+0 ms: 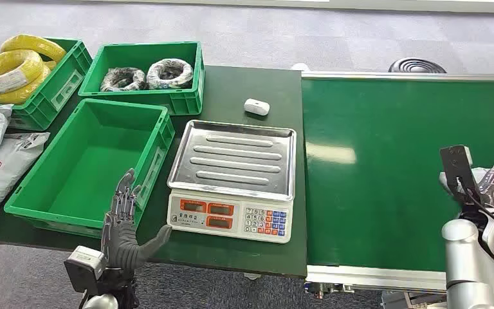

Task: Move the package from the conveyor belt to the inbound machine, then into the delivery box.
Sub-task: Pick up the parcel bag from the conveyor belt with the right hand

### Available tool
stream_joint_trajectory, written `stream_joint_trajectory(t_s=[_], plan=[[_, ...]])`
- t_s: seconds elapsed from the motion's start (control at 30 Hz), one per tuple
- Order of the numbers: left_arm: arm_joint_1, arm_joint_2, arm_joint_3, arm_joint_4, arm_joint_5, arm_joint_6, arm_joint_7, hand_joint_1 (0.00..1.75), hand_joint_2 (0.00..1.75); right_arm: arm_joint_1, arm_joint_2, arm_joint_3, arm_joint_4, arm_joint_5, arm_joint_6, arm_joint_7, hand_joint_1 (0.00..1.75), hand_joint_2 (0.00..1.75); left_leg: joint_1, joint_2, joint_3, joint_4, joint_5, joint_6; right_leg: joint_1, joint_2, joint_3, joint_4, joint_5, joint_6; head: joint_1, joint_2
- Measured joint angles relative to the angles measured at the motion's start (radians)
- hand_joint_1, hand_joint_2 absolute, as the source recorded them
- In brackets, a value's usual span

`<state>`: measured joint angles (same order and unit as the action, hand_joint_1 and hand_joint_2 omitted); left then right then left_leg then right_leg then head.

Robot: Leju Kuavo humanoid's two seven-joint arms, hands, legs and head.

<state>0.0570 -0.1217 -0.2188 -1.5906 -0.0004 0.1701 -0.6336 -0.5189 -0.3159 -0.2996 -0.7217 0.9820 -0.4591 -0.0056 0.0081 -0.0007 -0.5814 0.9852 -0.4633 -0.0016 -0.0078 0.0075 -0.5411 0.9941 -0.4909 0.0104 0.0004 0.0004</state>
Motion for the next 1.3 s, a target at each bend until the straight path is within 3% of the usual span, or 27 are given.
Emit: stream_joint_trajectory(t_s=[0.27,0.83,0.97,1.3], plan=[[0.022,0.0,0.003,-0.013,-0.001,0.009,0.005,0.0,1.75,-0.097,-0.057,0.002,0.23,0.075,0.038,0.182,0.0,1.75,0.0,-0.001,-0.001,0.0,0.0,0.0,0.0,-0.001,-0.001,0.0,0.0,0.0,0.0,0.0],[0.023,-0.004,0.007,-0.013,-0.022,0.0,0.033,0.0,1.75,-0.044,-0.067,-0.007,0.37,0.16,0.323,0.482,0.01,1.75,0.0,-0.002,-0.001,0.0,0.0,0.0,0.0,-0.001,-0.002,0.0,0.0,0.0,0.0,0.0],[0.022,-0.007,0.014,-0.013,-0.023,0.0,0.035,0.0,1.75,-0.046,-0.067,-0.007,0.377,0.17,0.357,0.488,1.75,1.75,0.0,-0.002,-0.001,0.0,0.0,0.0,0.0,-0.002,-0.001,0.0,0.0,0.0,0.0,0.0],[0.038,-0.016,0.032,-0.026,-0.041,-0.001,0.036,0.0,1.75,-0.051,-0.06,-0.013,0.38,0.19,0.349,0.458,1.75,1.75,0.0,-0.004,-0.001,0.0,0.0,0.0,0.0,-0.003,0.0,0.0,-0.001,0.0,0.0,0.0]])
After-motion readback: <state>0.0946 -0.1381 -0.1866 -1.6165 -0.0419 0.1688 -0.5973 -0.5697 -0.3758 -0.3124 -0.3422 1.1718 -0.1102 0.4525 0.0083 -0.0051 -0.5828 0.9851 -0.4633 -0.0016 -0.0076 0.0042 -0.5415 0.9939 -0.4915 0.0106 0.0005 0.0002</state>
